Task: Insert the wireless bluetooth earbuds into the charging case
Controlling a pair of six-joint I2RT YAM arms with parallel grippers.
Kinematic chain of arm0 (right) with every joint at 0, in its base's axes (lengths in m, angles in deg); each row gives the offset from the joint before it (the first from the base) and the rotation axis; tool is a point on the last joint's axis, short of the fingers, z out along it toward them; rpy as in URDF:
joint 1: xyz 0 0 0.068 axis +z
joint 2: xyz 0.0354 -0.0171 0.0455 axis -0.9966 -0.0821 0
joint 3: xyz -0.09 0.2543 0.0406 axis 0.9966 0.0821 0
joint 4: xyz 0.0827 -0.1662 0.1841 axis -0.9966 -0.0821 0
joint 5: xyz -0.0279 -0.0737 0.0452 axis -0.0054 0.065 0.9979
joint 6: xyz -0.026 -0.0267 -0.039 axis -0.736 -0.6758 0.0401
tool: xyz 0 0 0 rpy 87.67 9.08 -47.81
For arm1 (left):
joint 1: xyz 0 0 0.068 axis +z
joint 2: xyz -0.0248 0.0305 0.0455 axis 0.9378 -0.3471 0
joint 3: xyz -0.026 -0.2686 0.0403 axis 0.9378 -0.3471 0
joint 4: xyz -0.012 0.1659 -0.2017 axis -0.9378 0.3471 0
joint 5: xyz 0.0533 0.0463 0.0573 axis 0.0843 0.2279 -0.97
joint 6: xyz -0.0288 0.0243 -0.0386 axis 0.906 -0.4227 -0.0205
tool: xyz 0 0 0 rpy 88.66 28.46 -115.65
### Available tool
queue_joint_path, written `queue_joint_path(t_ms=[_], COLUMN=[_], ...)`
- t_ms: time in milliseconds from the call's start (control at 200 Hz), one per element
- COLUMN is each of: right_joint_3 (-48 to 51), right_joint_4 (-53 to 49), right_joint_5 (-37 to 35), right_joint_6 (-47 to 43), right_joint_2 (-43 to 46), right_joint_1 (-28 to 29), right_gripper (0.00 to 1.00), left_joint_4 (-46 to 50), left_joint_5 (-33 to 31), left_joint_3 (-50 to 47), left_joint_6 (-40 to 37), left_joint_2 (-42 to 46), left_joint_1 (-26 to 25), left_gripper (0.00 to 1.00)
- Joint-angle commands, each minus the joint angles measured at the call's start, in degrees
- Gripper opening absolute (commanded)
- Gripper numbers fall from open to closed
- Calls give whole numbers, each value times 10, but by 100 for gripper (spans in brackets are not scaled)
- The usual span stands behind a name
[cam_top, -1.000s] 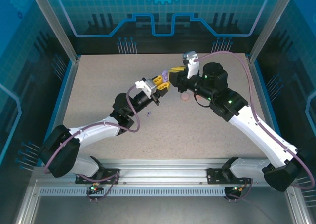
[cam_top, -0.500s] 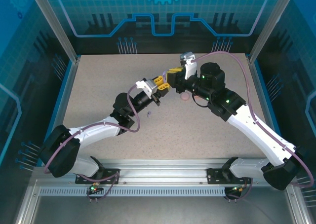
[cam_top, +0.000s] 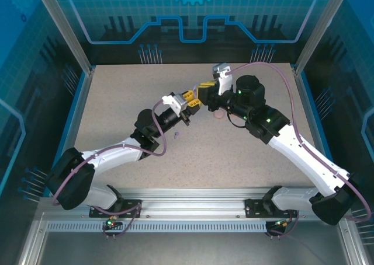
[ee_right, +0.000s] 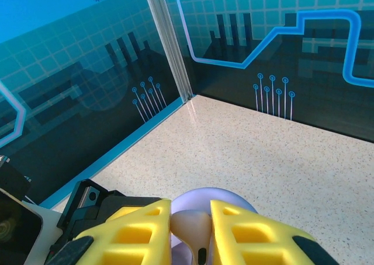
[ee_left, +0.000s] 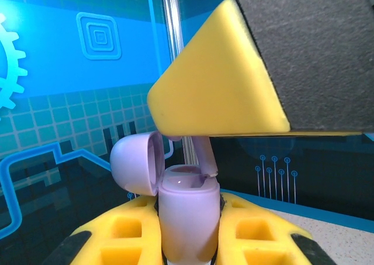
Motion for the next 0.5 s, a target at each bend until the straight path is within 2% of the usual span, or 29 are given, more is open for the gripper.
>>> queue_joint_path(t_ms=[0, 290, 495], right_joint_3=[11, 2, -7], right_joint_4=[-3, -15, -12], right_joint_5=[-7, 21, 15], right_joint_6=[0, -2, -2], right_joint_2=[14, 6, -6], right_joint_1=[6, 7, 8], right_gripper=[21, 20, 20], left_joint_4=[-17, -14, -10], left_joint_5=[-14, -14, -9], left_joint_3=[22, 24, 22], left_joint_6=[-14, -15, -14], left_joint_2=[14, 16, 18], left_joint_1=[-4, -4, -4], left_gripper=[0, 0, 0])
